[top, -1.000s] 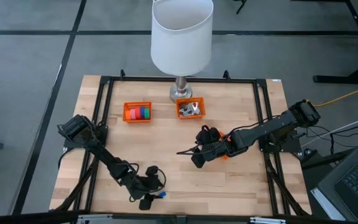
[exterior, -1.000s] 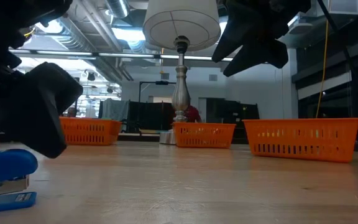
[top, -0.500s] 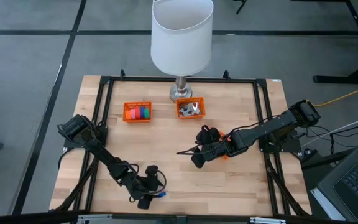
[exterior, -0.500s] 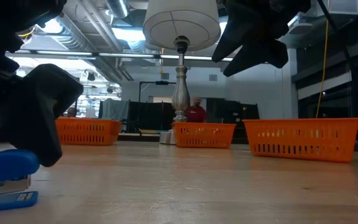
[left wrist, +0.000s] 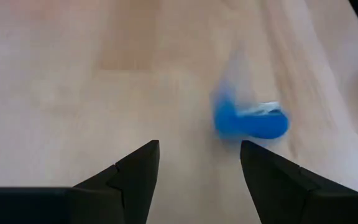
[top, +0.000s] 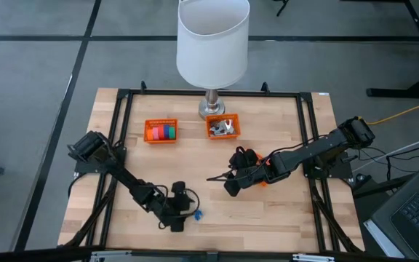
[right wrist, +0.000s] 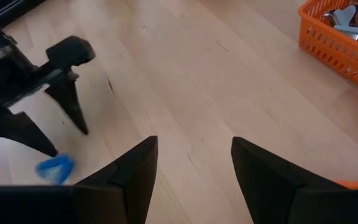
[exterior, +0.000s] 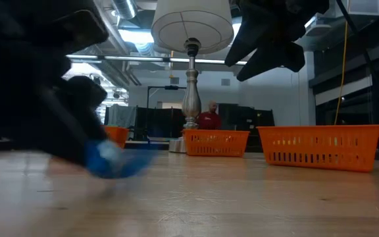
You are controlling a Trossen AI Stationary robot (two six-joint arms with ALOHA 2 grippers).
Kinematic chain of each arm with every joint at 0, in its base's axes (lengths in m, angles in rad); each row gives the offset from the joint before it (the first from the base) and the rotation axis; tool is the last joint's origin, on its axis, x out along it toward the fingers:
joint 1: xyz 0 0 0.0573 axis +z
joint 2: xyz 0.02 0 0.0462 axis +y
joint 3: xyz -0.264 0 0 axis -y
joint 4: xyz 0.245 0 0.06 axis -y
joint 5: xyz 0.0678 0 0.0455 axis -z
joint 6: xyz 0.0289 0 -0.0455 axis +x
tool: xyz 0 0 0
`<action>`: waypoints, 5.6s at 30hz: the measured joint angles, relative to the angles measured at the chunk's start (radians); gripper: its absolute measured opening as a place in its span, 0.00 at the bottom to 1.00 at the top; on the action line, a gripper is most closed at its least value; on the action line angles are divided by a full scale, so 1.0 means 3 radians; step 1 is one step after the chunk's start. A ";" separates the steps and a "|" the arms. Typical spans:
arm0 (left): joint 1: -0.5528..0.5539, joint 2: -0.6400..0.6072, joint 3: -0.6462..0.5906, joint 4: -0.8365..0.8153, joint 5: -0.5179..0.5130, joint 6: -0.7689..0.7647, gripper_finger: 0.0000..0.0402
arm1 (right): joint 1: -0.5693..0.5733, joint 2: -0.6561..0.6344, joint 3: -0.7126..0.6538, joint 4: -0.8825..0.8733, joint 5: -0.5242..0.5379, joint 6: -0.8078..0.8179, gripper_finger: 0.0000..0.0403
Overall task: Pick and place Stapler, Stapler remover, tape
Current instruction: Put the blue stapler into the bottom orange bin, then return to Home Position
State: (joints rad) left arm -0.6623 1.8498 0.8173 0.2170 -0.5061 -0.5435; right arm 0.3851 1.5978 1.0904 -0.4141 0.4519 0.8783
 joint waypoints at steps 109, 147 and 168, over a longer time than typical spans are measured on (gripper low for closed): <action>0.1541 0.0696 0.1302 0.1183 0.0554 0.2385 0.18 | 0.0076 -0.0009 0.1762 -0.2619 0.0124 -0.0560 0.52; 0.1960 0.0985 0.1923 0.0225 0.1325 0.1706 0.47 | 0.0233 -0.0013 0.2914 -0.3857 -0.0067 -0.0992 0.52; 0.1362 -0.1327 -0.0406 0.0840 0.1427 0.1976 0.47 | 0.1699 -0.0413 0.0702 -0.3036 0.1382 0.0311 0.52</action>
State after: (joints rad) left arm -0.2538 1.4518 0.6956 0.4689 -0.0781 0.0494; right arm 0.8948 1.4740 1.3009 -1.3248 0.8663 0.9715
